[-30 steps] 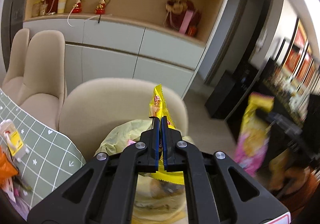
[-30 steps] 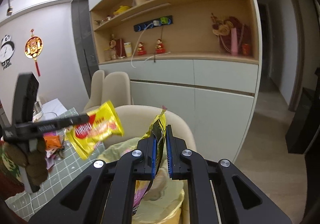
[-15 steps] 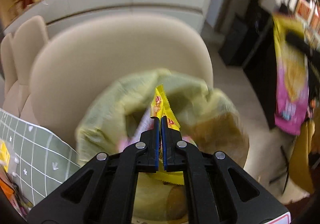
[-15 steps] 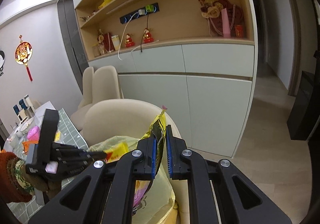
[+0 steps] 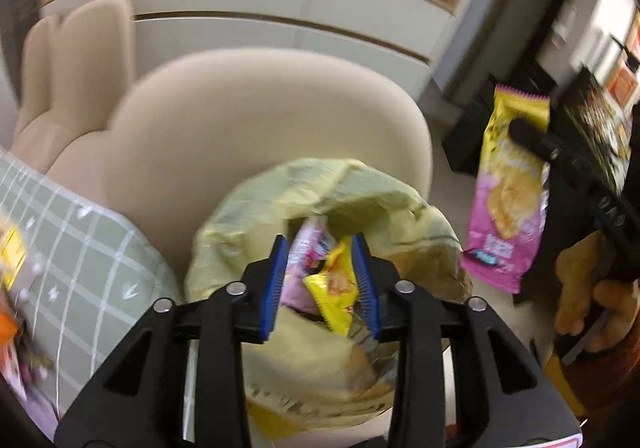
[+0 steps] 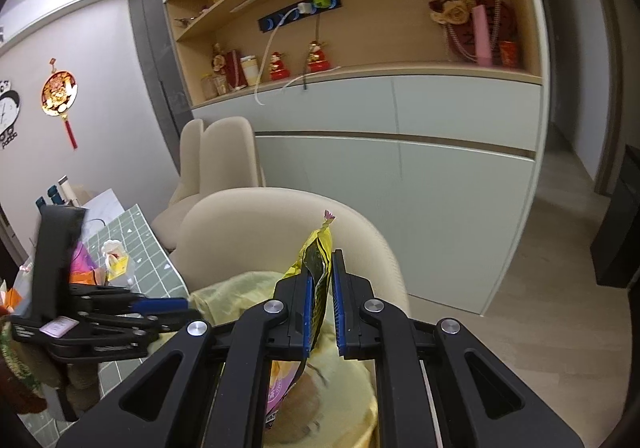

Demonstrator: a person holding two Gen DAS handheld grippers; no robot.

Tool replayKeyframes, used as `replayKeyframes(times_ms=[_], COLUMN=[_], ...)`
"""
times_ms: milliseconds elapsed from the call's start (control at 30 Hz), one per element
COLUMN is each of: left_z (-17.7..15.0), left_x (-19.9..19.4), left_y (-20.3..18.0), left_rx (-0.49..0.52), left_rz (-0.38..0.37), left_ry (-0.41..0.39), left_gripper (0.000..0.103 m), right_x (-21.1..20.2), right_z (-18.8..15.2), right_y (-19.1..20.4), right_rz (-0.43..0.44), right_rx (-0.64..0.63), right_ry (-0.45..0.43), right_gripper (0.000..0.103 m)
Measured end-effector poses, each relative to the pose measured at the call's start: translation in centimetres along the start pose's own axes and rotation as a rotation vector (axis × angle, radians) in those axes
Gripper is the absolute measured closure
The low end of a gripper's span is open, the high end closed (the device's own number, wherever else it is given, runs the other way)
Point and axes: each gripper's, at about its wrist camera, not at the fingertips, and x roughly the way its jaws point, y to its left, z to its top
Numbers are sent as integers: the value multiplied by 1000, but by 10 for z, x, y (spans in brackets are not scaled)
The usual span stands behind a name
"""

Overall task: Collect trash
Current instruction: 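Carry both wrappers to the yellow bag while the left gripper opens to drop its wrapper, then open the right gripper over the yellow bag to drop the yellow snack packet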

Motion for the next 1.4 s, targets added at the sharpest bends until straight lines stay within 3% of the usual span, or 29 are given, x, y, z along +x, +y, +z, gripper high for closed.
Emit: replayKeyframes(times_ms=[300,667,800,867,900,1167,1400], left_z=[-29,-62,-68,-69,-70,-87,-113], left_x=[-60,-83,-89,-92,-95,-118,-162], left_y=[36,47,50,49,48,47,78], left_rx=[-219,-277,-297,-296,-291,-254,-246], left_rz=[66,85,83,83,84,100,176], left_ry=[-116,-118,-123,-122,-123,-118,-147], left_gripper=[60,59,59,58,58,57,52], right_x=[42,65,60,55,51,13,-21], right_z=[3,-24,-33,-38,-40,-47,-53], right_y=[34,56,57,53,51,54,86], right_rz=[41,70,51,53,59,17,18], right_rx=[-25,-38,-33,-13,2,41,45], right_ry=[38,123,146,158,160,109,84], right_gripper=[93,93,88,68,66,66,65])
